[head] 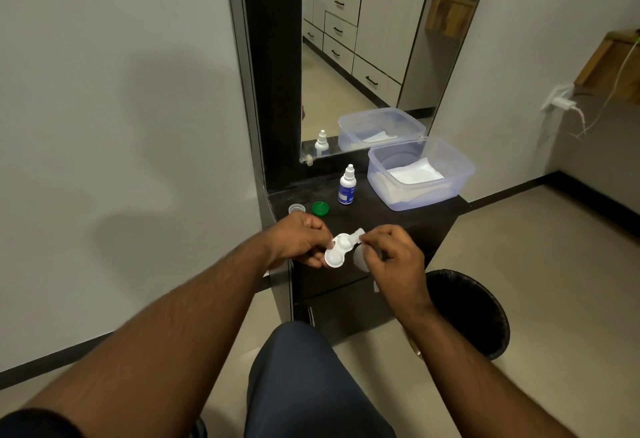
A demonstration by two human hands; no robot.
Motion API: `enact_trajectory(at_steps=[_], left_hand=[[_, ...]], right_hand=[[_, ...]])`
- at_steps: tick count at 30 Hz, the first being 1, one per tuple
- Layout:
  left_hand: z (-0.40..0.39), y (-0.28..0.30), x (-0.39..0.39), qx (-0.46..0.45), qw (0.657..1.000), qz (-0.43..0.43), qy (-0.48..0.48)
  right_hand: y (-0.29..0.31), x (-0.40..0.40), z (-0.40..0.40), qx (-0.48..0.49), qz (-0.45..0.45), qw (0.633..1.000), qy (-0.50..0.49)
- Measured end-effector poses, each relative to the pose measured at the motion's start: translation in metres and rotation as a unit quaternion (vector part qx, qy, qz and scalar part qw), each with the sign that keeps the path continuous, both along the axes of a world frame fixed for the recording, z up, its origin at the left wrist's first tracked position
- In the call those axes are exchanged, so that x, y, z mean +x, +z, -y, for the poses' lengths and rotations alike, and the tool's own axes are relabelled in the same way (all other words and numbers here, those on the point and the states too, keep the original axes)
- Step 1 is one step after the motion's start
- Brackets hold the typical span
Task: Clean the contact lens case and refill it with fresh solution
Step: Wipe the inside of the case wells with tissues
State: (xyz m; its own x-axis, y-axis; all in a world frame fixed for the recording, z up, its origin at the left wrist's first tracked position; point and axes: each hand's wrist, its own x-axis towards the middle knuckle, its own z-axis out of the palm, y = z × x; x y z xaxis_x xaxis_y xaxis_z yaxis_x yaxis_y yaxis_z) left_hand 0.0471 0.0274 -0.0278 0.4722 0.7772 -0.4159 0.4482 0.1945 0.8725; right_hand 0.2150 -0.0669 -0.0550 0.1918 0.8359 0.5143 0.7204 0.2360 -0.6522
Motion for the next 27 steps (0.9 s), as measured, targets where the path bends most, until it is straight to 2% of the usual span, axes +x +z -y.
enact_trajectory(at_steps=[6,10,15,19,21,24,27], left_hand=[[0.001,-0.002,-0.002,0.003,1.000,0.008,-0.007],[-0.001,-0.002,-0.002,-0.003,1.000,0.008,-0.011],[-0.001,0.000,-0.001,-0.002,1.000,-0.002,-0.018],[-0.001,-0.001,-0.002,-0.005,1.000,0.004,-0.013],[-0.001,-0.001,-0.001,-0.003,1.000,0.003,-0.009],[-0.001,-0.001,0.000,-0.008,1.000,0.004,-0.005],[0.000,0.000,0.001,-0.017,1.000,0.005,-0.002]], right_hand=[[-0.003,-0.012,0.002,-0.018,0.082,0.993,0.083],[-0.007,-0.014,0.002,-0.051,0.106,0.990,0.080],[-0.001,-0.008,-0.007,-0.042,0.282,0.950,0.127],[0.006,0.006,-0.015,-0.077,0.362,0.918,0.142],[0.009,0.023,-0.015,-0.104,0.337,0.930,0.104],[0.022,0.041,-0.012,-0.085,0.233,0.968,0.043],[0.032,0.031,-0.008,-0.062,0.164,0.982,0.076]])
